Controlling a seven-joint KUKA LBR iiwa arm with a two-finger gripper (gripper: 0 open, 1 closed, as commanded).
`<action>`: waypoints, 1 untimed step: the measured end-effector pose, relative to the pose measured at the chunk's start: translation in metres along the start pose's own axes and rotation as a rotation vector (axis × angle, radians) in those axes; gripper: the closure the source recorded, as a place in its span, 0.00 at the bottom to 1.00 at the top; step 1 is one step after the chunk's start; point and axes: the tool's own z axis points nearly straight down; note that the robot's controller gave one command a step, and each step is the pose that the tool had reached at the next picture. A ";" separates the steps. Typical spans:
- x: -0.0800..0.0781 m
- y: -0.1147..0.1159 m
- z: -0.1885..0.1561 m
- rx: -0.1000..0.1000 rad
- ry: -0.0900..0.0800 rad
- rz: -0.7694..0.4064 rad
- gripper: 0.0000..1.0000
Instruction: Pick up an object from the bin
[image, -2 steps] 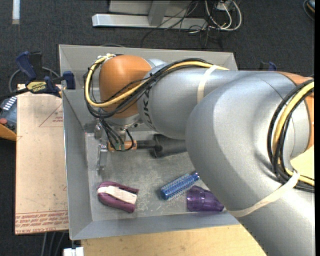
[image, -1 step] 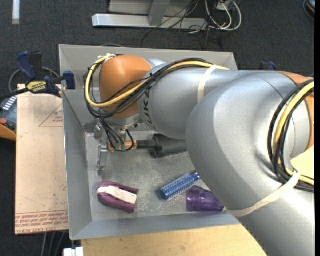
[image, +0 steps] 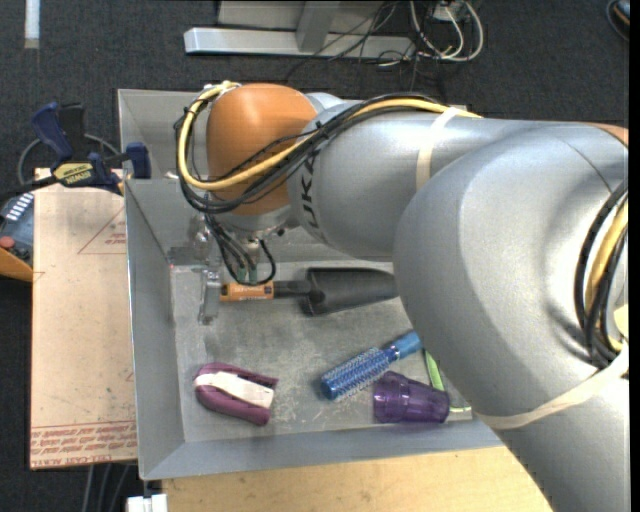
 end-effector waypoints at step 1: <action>0.000 -0.046 0.026 0.006 0.009 0.023 0.00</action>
Offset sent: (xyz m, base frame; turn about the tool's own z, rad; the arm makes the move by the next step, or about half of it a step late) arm -0.0013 -0.0443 -0.0399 0.0617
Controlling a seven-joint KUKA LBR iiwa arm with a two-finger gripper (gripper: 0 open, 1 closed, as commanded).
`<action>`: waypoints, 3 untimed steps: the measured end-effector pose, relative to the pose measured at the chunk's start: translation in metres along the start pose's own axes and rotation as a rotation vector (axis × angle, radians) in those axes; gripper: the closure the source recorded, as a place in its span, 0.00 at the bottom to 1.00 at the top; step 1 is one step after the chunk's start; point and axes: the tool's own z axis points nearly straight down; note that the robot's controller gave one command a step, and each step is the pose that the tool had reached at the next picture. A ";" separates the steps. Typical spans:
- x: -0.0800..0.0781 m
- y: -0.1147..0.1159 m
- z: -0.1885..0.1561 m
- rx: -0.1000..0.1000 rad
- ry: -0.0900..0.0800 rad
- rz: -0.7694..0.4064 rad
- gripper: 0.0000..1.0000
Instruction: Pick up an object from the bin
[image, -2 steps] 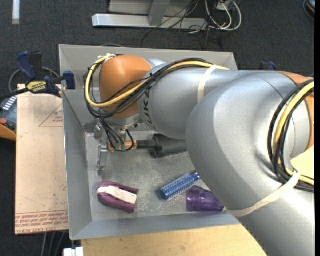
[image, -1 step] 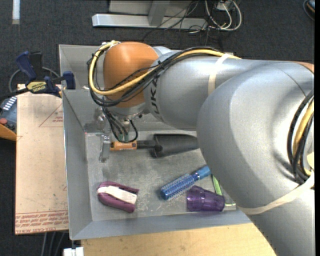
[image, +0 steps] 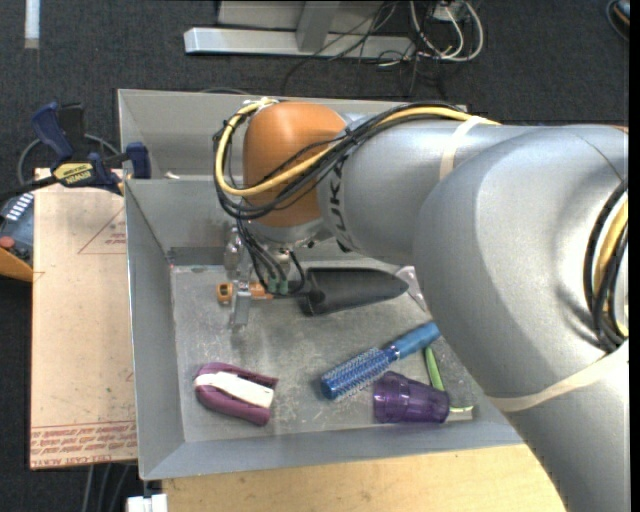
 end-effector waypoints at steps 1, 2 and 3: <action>0.000 0.002 0.014 -0.007 -0.010 0.038 0.00; 0.003 -0.008 0.015 -0.004 -0.006 -0.013 0.00; 0.009 -0.015 0.016 -0.009 -0.012 -0.002 0.00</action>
Offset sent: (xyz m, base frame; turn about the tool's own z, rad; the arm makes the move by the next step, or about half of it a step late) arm -0.0060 -0.0155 -0.0163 -0.0488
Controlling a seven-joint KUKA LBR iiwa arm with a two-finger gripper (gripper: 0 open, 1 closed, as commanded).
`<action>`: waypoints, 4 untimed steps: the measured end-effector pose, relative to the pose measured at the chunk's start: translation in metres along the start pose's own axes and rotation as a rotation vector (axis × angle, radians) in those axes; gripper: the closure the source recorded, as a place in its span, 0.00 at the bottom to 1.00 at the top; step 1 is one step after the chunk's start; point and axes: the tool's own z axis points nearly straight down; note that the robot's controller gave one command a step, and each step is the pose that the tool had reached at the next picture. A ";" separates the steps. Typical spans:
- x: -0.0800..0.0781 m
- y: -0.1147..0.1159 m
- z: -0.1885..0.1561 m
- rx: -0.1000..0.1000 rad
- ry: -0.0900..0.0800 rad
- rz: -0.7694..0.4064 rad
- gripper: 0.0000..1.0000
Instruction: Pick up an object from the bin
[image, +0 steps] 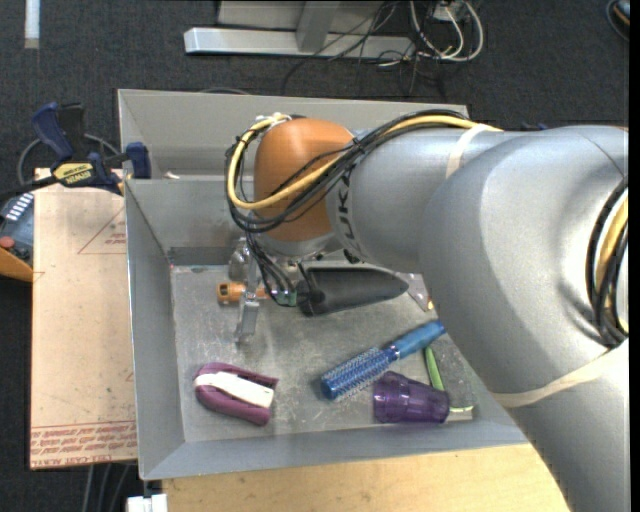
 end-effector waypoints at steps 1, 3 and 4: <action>-0.005 0.007 0.000 0.002 0.003 -0.110 1.00; -0.004 0.002 -0.007 0.002 0.003 -0.140 1.00; -0.008 -0.007 -0.016 0.000 -0.001 -0.132 1.00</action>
Offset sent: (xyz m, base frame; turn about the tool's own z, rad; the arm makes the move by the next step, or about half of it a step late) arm 0.0000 0.0000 0.0000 0.0000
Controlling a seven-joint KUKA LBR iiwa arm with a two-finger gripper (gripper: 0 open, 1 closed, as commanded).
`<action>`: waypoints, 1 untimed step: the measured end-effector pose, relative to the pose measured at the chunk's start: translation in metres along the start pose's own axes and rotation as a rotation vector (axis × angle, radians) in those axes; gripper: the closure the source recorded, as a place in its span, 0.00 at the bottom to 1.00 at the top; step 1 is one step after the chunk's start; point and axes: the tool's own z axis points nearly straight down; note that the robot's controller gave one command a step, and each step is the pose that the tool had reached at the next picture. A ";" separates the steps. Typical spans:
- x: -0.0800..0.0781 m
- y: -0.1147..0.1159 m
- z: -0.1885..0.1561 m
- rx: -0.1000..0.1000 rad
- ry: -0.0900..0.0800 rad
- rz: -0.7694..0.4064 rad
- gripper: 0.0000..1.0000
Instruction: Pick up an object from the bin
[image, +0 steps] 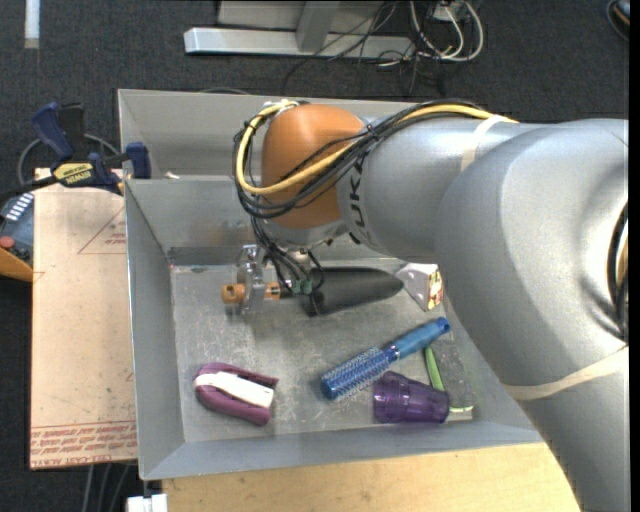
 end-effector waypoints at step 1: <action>-0.003 -0.008 0.015 0.000 0.001 -0.030 1.00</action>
Offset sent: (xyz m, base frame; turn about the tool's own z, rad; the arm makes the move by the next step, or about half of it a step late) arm 0.0047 -0.0044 0.1153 -0.0040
